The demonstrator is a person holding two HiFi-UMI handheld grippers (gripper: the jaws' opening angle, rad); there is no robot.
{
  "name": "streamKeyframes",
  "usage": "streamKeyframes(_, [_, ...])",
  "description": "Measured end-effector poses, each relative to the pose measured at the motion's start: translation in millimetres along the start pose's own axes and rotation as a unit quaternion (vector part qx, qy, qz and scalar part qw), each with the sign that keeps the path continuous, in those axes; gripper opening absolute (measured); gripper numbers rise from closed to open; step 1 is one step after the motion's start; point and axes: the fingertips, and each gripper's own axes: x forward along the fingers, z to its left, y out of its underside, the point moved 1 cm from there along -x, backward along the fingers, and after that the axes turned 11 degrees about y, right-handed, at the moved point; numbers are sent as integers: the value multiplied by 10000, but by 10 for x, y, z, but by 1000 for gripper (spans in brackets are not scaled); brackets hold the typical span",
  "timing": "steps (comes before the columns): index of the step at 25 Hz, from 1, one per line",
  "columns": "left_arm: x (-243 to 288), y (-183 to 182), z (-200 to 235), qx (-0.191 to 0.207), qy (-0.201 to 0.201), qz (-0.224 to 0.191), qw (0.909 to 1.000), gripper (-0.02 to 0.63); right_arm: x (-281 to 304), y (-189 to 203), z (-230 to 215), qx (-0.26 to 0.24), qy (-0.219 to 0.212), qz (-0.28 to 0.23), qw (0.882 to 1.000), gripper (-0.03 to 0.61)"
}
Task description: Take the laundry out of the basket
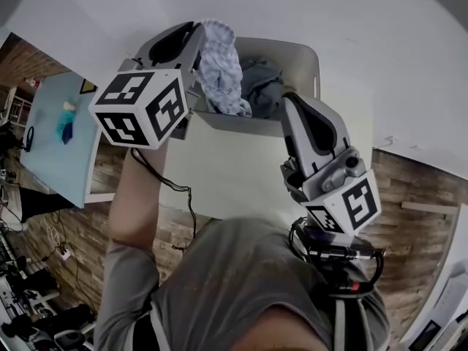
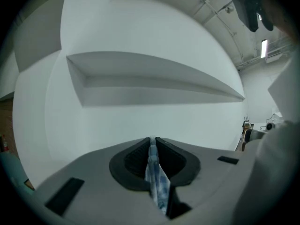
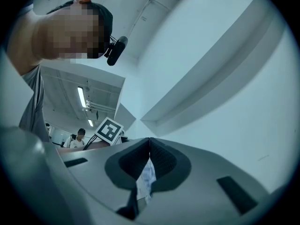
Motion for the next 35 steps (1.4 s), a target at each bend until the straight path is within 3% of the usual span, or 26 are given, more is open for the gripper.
streamKeyframes(12, [-624, -959, -251, 551, -496, -745, 9945, 46, -240, -163, 201, 203, -408, -162, 9988, 8])
streamKeyframes(19, [-1230, -1355, -448, 537, -659, -1165, 9895, 46, -368, -260, 474, 315, -708, -133, 9969, 8])
streamKeyframes(24, [-1468, -1326, -407, 400, -855, -1377, 9860, 47, -335, -149, 462, 340, -828, -56, 9960, 8])
streamKeyframes(35, [-1553, -1391, -495, 545, -968, -1597, 9809, 47, -263, -22, 300, 410, -1084, 47, 9932, 8])
